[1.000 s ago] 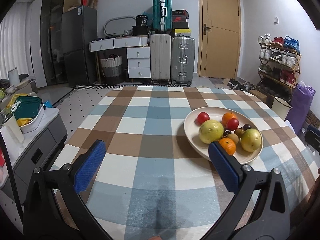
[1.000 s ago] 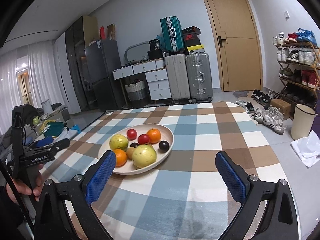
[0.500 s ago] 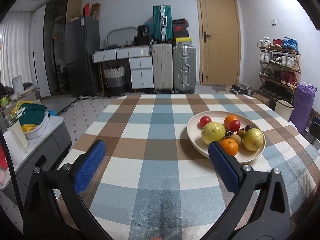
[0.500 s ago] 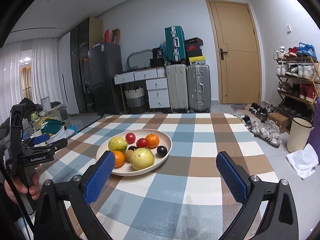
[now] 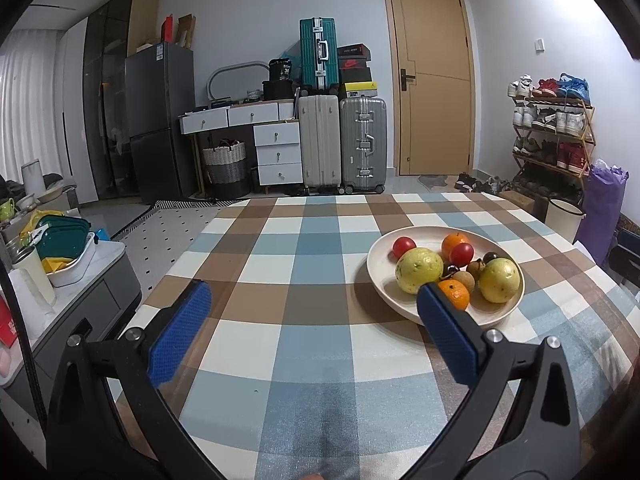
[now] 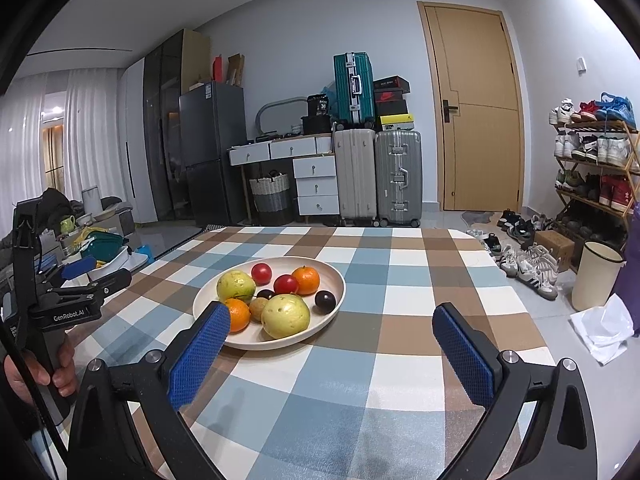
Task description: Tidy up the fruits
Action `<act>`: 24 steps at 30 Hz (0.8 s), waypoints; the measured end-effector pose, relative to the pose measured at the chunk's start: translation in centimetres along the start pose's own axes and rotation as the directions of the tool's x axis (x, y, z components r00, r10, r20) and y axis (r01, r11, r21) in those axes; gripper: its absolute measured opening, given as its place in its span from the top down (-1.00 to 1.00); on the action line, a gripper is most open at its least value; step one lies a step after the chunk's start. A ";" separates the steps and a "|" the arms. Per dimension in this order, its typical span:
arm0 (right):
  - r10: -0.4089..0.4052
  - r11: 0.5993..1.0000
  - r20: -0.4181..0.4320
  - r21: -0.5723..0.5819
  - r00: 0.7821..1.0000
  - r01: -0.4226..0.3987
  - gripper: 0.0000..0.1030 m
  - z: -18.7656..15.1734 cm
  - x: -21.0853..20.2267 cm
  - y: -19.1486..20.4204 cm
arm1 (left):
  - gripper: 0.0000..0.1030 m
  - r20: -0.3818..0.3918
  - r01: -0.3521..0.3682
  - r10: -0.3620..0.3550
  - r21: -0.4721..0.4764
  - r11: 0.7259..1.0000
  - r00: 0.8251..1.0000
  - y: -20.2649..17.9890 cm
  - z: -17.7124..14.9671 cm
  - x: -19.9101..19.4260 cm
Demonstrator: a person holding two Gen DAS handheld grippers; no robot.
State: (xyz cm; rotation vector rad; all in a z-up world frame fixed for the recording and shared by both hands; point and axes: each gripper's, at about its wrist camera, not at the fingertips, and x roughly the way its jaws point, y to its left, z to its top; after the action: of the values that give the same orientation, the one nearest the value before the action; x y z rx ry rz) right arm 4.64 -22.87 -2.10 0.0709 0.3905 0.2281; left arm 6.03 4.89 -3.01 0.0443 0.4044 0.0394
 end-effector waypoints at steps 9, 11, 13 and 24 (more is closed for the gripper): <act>-0.001 1.000 0.000 0.000 1.000 0.001 -1.00 0.0 0.0 -0.1 | -0.99 0.002 -0.009 0.009 0.001 1.000 1.000 -0.1 0.0 -0.2; -0.002 1.000 0.000 0.000 1.000 0.002 -1.00 0.0 0.0 -0.1 | -0.99 0.003 -0.008 0.008 0.000 1.000 1.000 -0.1 0.0 -0.2; -0.001 1.000 -0.001 0.000 1.000 0.001 -1.00 0.0 0.0 -0.1 | -0.99 0.001 -0.008 0.008 0.003 1.000 1.000 -0.1 0.0 -0.2; -0.001 1.000 -0.001 0.000 1.000 0.001 -1.00 0.0 0.0 -0.1 | -0.99 0.001 -0.008 0.008 0.001 1.000 1.000 -0.1 -0.1 -0.3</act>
State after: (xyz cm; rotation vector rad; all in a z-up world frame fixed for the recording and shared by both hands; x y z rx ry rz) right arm 4.67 -22.99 -2.08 0.0711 0.3916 0.2270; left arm 5.71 4.81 -3.04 0.0466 0.4036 0.0473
